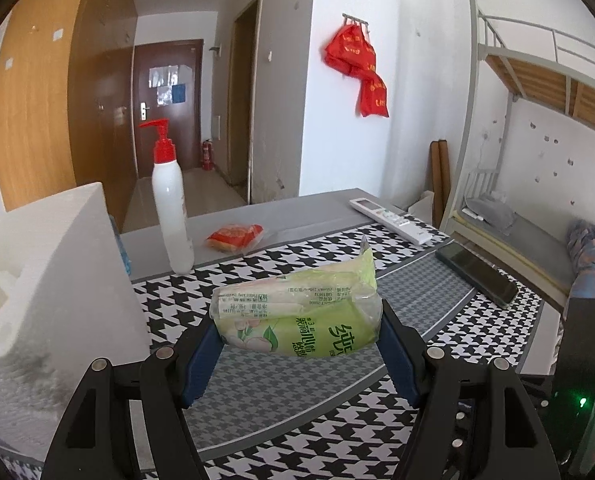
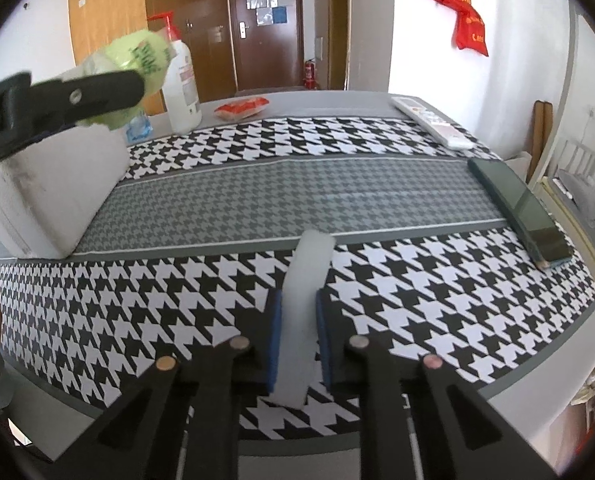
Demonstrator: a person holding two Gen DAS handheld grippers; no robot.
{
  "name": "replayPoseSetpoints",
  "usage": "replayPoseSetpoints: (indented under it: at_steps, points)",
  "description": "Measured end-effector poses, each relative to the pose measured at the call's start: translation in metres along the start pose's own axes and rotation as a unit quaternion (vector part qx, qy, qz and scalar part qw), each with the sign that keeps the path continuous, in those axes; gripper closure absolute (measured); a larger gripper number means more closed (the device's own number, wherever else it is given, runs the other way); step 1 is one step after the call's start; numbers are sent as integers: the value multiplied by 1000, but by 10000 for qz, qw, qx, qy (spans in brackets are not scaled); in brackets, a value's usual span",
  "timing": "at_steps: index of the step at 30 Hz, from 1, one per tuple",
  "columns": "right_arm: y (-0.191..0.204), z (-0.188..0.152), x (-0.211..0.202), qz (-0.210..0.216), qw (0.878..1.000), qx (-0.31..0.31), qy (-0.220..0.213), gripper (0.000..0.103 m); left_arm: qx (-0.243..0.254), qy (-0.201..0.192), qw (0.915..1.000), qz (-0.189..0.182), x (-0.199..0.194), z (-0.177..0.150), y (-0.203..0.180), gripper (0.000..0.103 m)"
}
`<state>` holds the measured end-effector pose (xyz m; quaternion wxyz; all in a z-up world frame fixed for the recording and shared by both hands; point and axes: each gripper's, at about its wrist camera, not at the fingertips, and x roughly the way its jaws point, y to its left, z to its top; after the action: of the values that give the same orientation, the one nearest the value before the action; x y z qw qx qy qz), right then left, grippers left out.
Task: Organize soft objects
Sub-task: 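Carry the packet and white stick with both tools over the white foam box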
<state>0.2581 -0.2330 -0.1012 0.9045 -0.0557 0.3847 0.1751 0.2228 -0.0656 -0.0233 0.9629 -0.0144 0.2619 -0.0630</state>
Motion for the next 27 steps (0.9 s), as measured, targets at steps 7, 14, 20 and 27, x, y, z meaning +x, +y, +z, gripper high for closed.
replayPoseSetpoints:
  at_steps: [7, 14, 20, 27]
  points:
    - [2, 6, -12, 53, 9998, -24, -171, 83, 55, -82, 10000, 10, -10, -1, 0, 30]
    - [4, 9, -22, 102, 9994, -42, -318, 83, 84, -130, 9999, 24, -20, -1, 1, 30]
    - [7, 11, -32, 125, 9988, -95, -468, 83, 120, -180, 9998, 34, -27, -1, 0, 30]
    - [10, 18, -43, 145, 9978, -132, -636, 83, 186, -280, 9994, 43, -38, -2, 0, 30]
